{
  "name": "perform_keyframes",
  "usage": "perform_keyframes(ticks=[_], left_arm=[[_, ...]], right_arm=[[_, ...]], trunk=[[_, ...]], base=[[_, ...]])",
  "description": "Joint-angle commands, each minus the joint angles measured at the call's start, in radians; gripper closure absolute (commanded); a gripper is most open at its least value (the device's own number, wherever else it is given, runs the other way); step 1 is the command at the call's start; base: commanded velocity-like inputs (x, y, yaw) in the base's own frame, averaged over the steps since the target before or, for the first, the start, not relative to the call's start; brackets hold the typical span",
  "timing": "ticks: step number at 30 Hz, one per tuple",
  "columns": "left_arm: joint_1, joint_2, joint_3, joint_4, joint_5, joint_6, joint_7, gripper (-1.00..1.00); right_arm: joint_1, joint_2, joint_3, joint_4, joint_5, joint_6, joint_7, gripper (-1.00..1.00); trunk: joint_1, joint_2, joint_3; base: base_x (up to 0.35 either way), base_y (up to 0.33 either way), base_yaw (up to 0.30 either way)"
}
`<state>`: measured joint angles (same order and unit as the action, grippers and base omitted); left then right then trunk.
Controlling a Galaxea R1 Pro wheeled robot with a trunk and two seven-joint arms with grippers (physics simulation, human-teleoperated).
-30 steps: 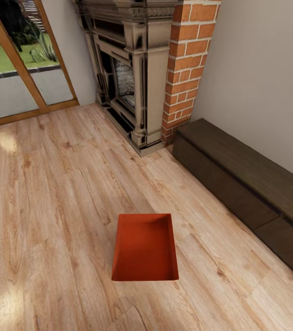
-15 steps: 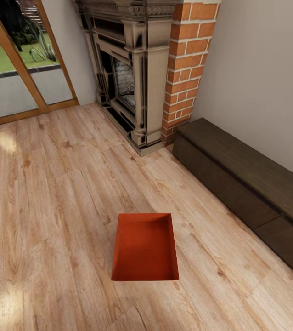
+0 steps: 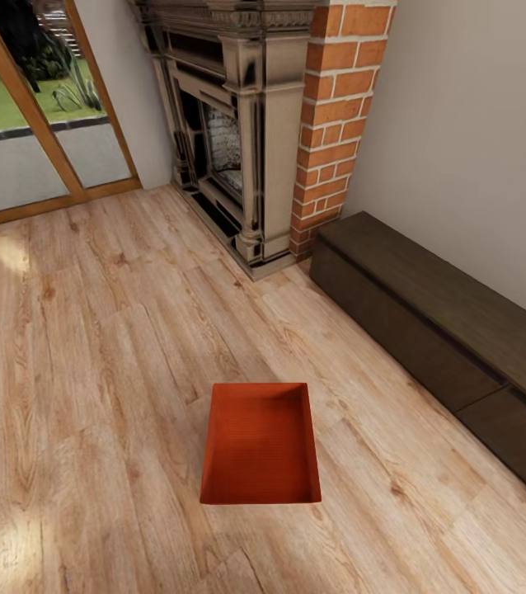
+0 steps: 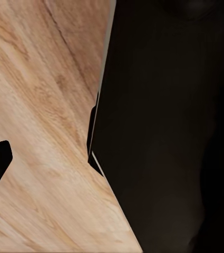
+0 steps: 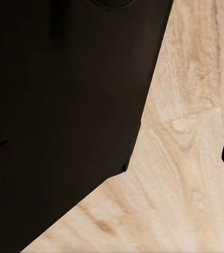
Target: Move the two storage containers from the living room to the garage. In the garage, place one container on the floor and stack the other container on top of it (either order is fine).
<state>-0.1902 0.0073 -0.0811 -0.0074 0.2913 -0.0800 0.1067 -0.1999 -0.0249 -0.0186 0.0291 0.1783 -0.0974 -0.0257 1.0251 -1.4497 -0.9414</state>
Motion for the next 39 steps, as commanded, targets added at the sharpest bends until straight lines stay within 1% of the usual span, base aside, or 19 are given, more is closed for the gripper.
perform_keyframes(ticks=[1,4,10,20,23,25,27,28,29,31,35,39], left_arm=[[0.0,0.0,-0.009,0.0,0.007,-0.003,0.002,-1.0],[0.0,-0.002,-0.01,-0.002,0.005,-0.003,0.002,-1.0],[0.0,0.004,-0.005,-0.008,0.012,-0.003,0.002,-1.0],[-0.001,0.006,-0.007,-0.023,0.009,-0.004,0.006,-1.0],[0.0,0.009,-0.006,-0.095,0.012,0.001,0.014,-1.0],[-0.001,0.015,-0.005,-0.16,0.014,0.008,0.015,-1.0],[-0.001,0.019,-0.003,-0.225,0.015,0.021,0.016,-1.0],[-0.001,0.021,-0.003,-0.259,0.014,0.03,0.018,-1.0],[0.0,0.022,-0.002,-0.274,0.014,0.035,0.019,-1.0],[0.0,0.024,-0.002,-0.326,0.014,0.059,0.03,-1.0],[-0.003,0.023,-0.001,-0.374,0.014,0.094,0.056,-1.0],[-0.013,0.024,-0.001,-0.378,0.016,0.113,0.072,-1.0]], right_arm=[[-0.001,0.001,-0.004,0.003,0.008,-0.004,-0.002,-1.0],[-0.001,-0.001,-0.005,0.003,0.01,-0.01,-0.001,-1.0],[-0.001,0.0,-0.007,0.003,0.009,-0.014,-0.002,-1.0],[-0.001,0.002,-0.009,0.003,0.009,-0.014,-0.003,-1.0],[-0.001,0.008,-0.007,-0.012,0.009,0.001,-0.004,-1.0],[-0.002,0.011,-0.007,-0.072,0.008,0.029,-0.004,-1.0],[-0.002,0.012,-0.008,-0.18,0.001,0.105,-0.004,-1.0],[-0.002,0.013,-0.008,-0.233,-0.011,0.136,-0.004,-1.0],[-0.002,0.013,-0.008,-0.256,-0.018,0.148,-0.004,-1.0],[-0.002,0.016,-0.009,-0.318,-0.045,0.177,-0.004,-1.0],[-0.004,0.03,-0.009,-0.341,-0.064,0.191,-0.004,-1.0],[-0.032,0.036,-0.009,-0.346,-0.083,0.194,-0.01,-1.0]], trunk=[[0.0,0.0,0.0],[0.0,0.0,0.0],[0.0,0.0,0.0],[0.0,0.0,0.0],[0.0,0.0,0.0],[0.0,0.0,0.0],[0.0,0.0,0.0],[0.0,0.0,0.0],[0.0,0.0,0.0],[0.0,0.0,0.0],[0.0,0.0,0.0],[0.0,0.0,0.0]], base=[[0.0,0.0,0.0],[0.0,0.0,0.0],[0.0,0.0,0.0],[0.0,0.0,0.0],[0.0,0.0,0.0],[0.0,0.0,0.0],[0.0,0.0,0.0],[0.0,0.0,0.0],[0.0,0.0,0.0],[0.0,0.0,0.0],[0.0,0.0,0.0],[0.0,0.0,0.0]])
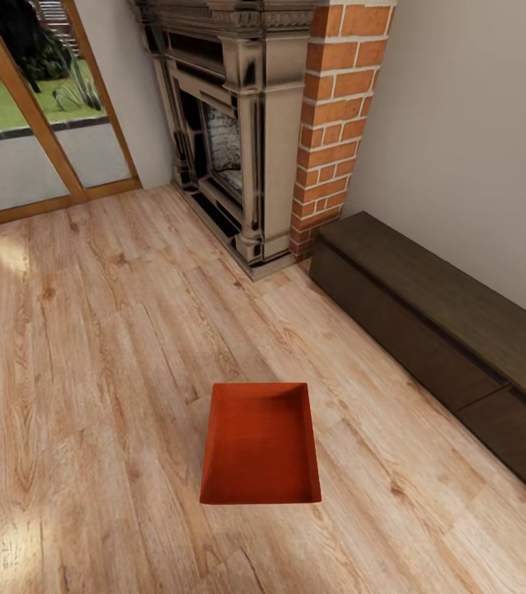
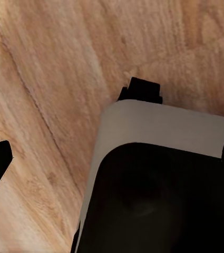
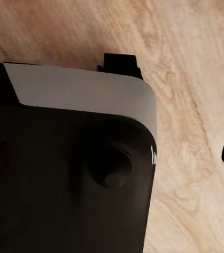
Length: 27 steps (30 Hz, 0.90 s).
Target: Move the two storage containers from the living room to the garage. In the garage, place one container on the floor and stack the other container on top of it (either order is fine).
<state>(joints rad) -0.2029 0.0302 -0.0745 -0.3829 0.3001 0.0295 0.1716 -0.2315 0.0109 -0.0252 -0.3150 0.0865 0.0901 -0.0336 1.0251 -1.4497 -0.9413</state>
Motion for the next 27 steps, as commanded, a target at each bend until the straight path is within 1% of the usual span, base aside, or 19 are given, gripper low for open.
perform_keyframes(ticks=[1,3,6,8,9,10,11,13,15,17,18,19,21,22,25,27], left_arm=[[-0.014,0.002,-0.008,-0.006,0.007,0.022,0.011,-1.0],[-0.024,0.002,-0.008,-0.008,0.007,0.031,0.013,-1.0],[-0.075,0.002,-0.008,-0.004,0.007,0.048,0.015,-1.0],[-0.102,0.002,-0.008,-0.009,0.007,0.05,0.015,-1.0],[-0.109,0.002,-0.008,-0.01,0.007,0.051,0.015,-1.0],[-0.121,0.002,-0.008,-0.009,0.008,0.052,0.016,-1.0],[-0.129,0.002,-0.008,-0.004,0.009,0.057,0.019,-1.0],[-0.136,0.002,-0.008,0.001,0.009,0.066,0.026,-1.0],[-0.146,0.003,-0.007,-0.001,0.009,0.096,0.05,-1.0],[-0.164,0.007,-0.007,-0.003,0.009,0.13,0.069,-1.0],[-0.17,0.008,-0.007,-0.003,0.008,0.136,0.072,-1.0],[-0.181,0.011,-0.007,-0.003,0.008,0.146,0.076,-1.0],[-0.195,0.017,-0.007,-0.003,0.008,0.154,0.08,-1.0],[-0.198,0.019,-0.007,-0.003,0.008,0.156,0.08,-1.0],[-0.231,0.029,-0.006,-0.004,0.008,0.161,0.082,-1.0],[-0.262,0.032,-0.005,0.001,0.008,0.162,0.083,-1.0]], right_arm=[[-0.032,0.005,-0.003,-0.002,-0.011,0.007,-0.012,-1.0],[-0.046,0.006,-0.003,-0.002,-0.021,0.007,-0.018,-1.0],[-0.105,0.009,-0.003,0.0,-0.035,0.005,-0.033,-1.0],[-0.149,0.01,-0.004,0.0,-0.039,0.009,-0.039,-1.0],[-0.16,0.011,-0.004,0.0,-0.04,0.011,-0.04,-1.0],[-0.179,0.017,-0.004,0.0,-0.041,0.023,-0.043,-1.0],[-0.194,0.031,-0.004,0.0,-0.041,0.045,-0.049,-1.0],[-0.204,0.046,-0.004,0.0,-0.041,0.066,-0.057,-1.0],[-0.222,0.063,-0.003,-0.001,-0.041,0.093,-0.068,-1.0],[-0.248,0.069,-0.004,-0.001,-0.042,0.125,-0.063,-1.0],[-0.254,0.07,-0.004,-0.001,-0.043,0.141,-0.063,-1.0],[-0.264,0.073,-0.004,-0.001,-0.044,0.176,-0.064,-1.0],[-0.276,0.075,-0.004,-0.01,-0.043,0.21,-0.065,-1.0],[-0.281,0.075,-0.004,-0.014,-0.043,0.214,-0.066,-1.0],[-0.375,0.077,-0.004,-0.015,-0.056,0.219,-0.073,-1.0],[-0.426,0.078,-0.004,-0.01,-0.066,0.207,-0.086,-1.0]], trunk=[[0.0,0.0,-0.001],[0.0,0.0,-0.001],[0.0,0.0,-0.001],[0.0,0.0,-0.001],[0.0,0.0,-0.001],[0.0,0.0,-0.001],[0.0,0.0,-0.001],[0.0,0.0,-0.001],[0.0,0.0,-0.001],[0.0,0.0,-0.001],[0.0,0.0,-0.001],[0.0,0.0,-0.001],[0.0,0.0,-0.001],[0.0,0.0,-0.001],[0.0,0.0,-0.001],[0.0,0.0,-0.001]], base=[[0.0,0.0,0.0],[0.0,0.0,0.0],[0.0,0.0,0.0],[0.0,0.0,0.0],[0.0,0.0,0.0],[0.0,0.0,0.0],[0.0,0.0,0.0],[0.0,0.0,0.0],[0.0,0.0,0.0],[0.0,0.0,0.0],[0.0,0.0,0.0],[0.0,0.0,0.0],[0.0,0.0,0.0],[0.0,0.0,0.0],[0.0,0.0,0.0],[0.0,0.0,0.0]])
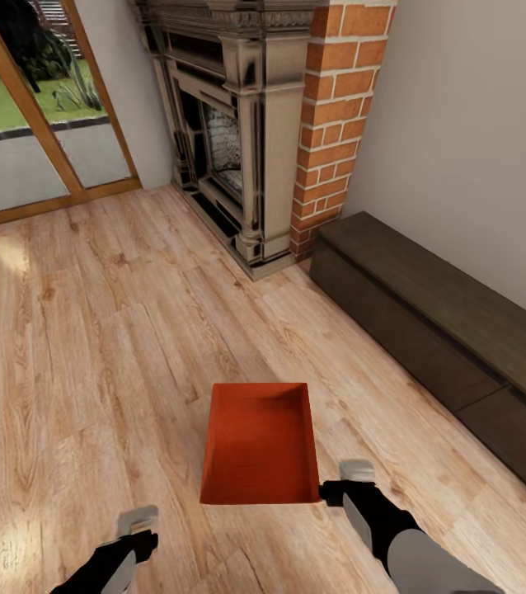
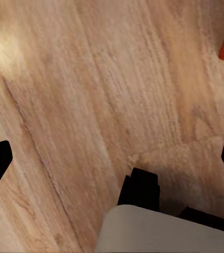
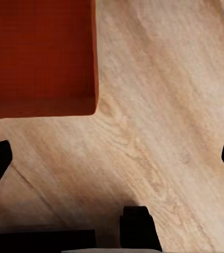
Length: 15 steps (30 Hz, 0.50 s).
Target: Move the two storage containers from the living room to the garage. In the garage, place one container on the floor and stack the other container on top of it (either order is fine).
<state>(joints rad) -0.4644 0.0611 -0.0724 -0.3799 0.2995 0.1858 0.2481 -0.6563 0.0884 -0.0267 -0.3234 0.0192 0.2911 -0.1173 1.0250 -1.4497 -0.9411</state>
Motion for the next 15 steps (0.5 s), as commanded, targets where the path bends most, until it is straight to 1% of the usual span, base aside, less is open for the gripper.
perform_keyframes(ticks=[1,2,4,5,7,8,9,10,11,13,14,15], left_arm=[[-0.017,0.002,-0.007,-0.001,0.009,0.006,0.007,-1.0],[-0.027,0.002,-0.007,-0.001,0.009,0.006,0.007,-1.0],[-0.063,0.001,-0.006,0.002,0.01,0.007,0.009,-1.0],[-0.082,-0.001,-0.006,-0.004,0.01,0.007,0.013,-1.0],[-0.092,-0.002,-0.006,-0.008,0.01,0.008,0.021,-1.0],[-0.103,-0.003,-0.006,-0.011,0.01,0.009,0.032,-1.0],[-0.118,-0.007,-0.007,-0.015,0.008,0.009,0.049,-1.0],[-0.124,-0.016,-0.008,-0.017,0.004,0.006,0.058,-1.0],[-0.137,-0.032,-0.01,-0.019,0.007,0.0,0.065,-1.0],[-0.153,-0.043,-0.01,-0.021,0.007,0.0,0.063,-1.0],[-0.163,-0.059,-0.011,-0.022,0.004,-0.001,0.061,-1.0],[-0.179,-0.119,-0.016,-0.017,-0.006,-0.003,0.059,-1.0]], right_arm=[[-0.02,0.001,-0.003,-0.001,-0.003,-0.013,-0.014,-1.0],[-0.031,0.002,-0.003,0.0,-0.006,-0.026,-0.021,-1.0],[-0.068,0.004,-0.004,0.01,-0.013,-0.091,-0.053,-1.0],[-0.083,0.007,-0.004,0.023,-0.017,-0.138,-0.068,-1.0],[-0.088,0.011,-0.004,0.028,-0.025,-0.166,-0.074,-1.0],[-0.092,0.014,-0.004,0.033,-0.041,-0.189,-0.078,-1.0],[-0.095,0.017,-0.003,0.039,-0.073,-0.214,-0.081,-1.0],[-0.096,0.018,-0.002,0.041,-0.089,-0.225,-0.082,-1.0],[-0.098,0.02,0.005,0.043,-0.104,-0.238,-0.082,-1.0],[-0.098,0.021,0.009,0.044,-0.106,-0.243,-0.08,-1.0],[-0.098,0.021,0.011,0.043,-0.106,-0.248,-0.077,-1.0],[-0.097,0.021,0.019,0.041,-0.102,-0.282,-0.076,-1.0]], trunk=[[0.0,0.0,-0.001],[0.0,0.0,-0.001],[0.0,0.0,-0.001],[0.0,0.0,-0.001],[0.0,0.0,-0.001],[0.0,0.0,-0.001],[0.0,0.0,-0.001],[0.0,0.0,-0.001],[0.0,0.0,-0.001],[0.0,0.0,-0.001],[0.0,0.0,-0.001],[0.0,0.0,-0.001]], base=[[0.0,0.0,0.0],[0.0,0.0,0.0],[0.0,0.0,0.0],[0.0,0.0,0.0],[0.0,0.0,0.0],[0.0,0.0,0.0],[0.0,0.0,0.0],[0.0,0.0,0.0],[0.0,0.0,0.0],[0.0,0.0,0.0],[0.0,0.0,0.0],[0.0,0.0,0.0]])
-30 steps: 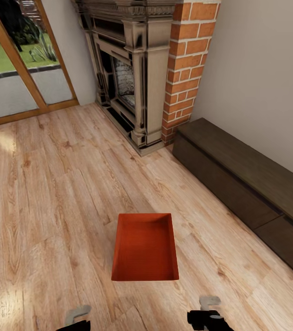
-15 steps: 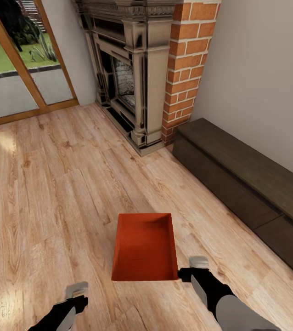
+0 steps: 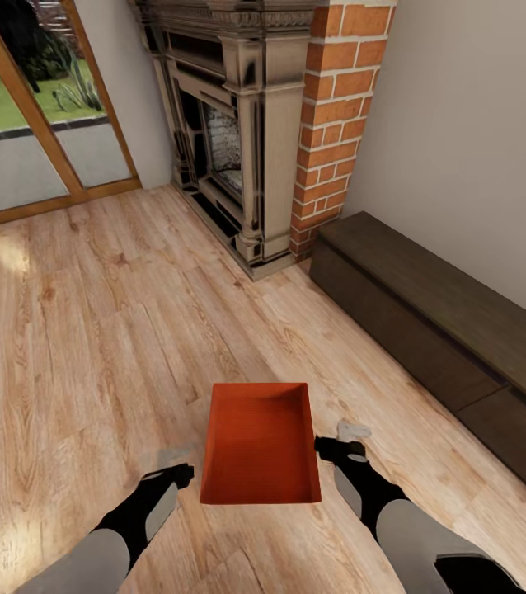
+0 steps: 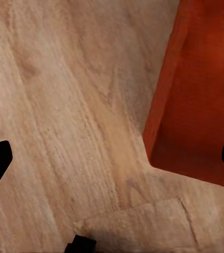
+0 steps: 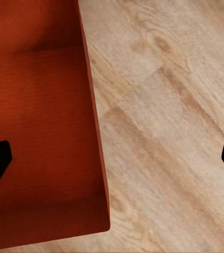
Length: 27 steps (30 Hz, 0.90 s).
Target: Move the two storage containers from the living room to the garage. In the garage, place one container on the floor and stack the other container on top of it (either order is fine).
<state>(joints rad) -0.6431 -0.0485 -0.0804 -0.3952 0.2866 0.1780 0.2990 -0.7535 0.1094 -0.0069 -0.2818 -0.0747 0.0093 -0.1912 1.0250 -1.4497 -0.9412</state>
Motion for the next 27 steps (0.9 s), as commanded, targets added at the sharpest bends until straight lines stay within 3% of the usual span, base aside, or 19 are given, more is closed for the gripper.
perform_keyframes(ticks=[1,4,16,22,24,27], left_arm=[[-0.004,-0.021,-0.009,-0.005,0.005,0.005,0.008,-1.0],[-0.009,-0.035,-0.01,-0.023,-0.001,0.005,0.008,-1.0],[-0.01,-0.045,-0.011,-0.07,0.0,0.002,0.009,-1.0],[-0.01,-0.07,-0.015,-0.083,-0.005,0.006,0.01,-1.0],[-0.01,-0.076,-0.017,-0.085,-0.018,0.007,0.011,-1.0],[-0.01,-0.078,-0.027,-0.083,-0.066,0.01,0.011,-1.0]], right_arm=[[0.0,0.001,0.002,-0.001,-0.005,-0.009,-0.006,-1.0],[0.0,0.003,0.004,0.0,-0.003,-0.022,-0.007,-1.0],[0.0,-0.006,0.01,0.004,-0.006,-0.02,0.006,-1.0],[0.0,0.0,0.012,0.058,0.0,-0.023,0.006,-1.0],[0.0,0.003,0.012,0.074,0.016,-0.025,0.005,-1.0],[0.0,0.005,0.011,0.09,0.047,-0.026,0.005,-1.0]], trunk=[[0.0,0.0,-0.001],[0.0,0.0,-0.001],[0.0,0.0,-0.001],[0.0,0.0,-0.001],[0.0,0.0,-0.001],[0.0,0.0,-0.001]], base=[[0.0,0.0,0.0],[0.0,0.0,0.0],[0.0,0.0,0.0],[0.0,0.0,0.0],[0.0,0.0,0.0],[0.0,0.0,0.0]])
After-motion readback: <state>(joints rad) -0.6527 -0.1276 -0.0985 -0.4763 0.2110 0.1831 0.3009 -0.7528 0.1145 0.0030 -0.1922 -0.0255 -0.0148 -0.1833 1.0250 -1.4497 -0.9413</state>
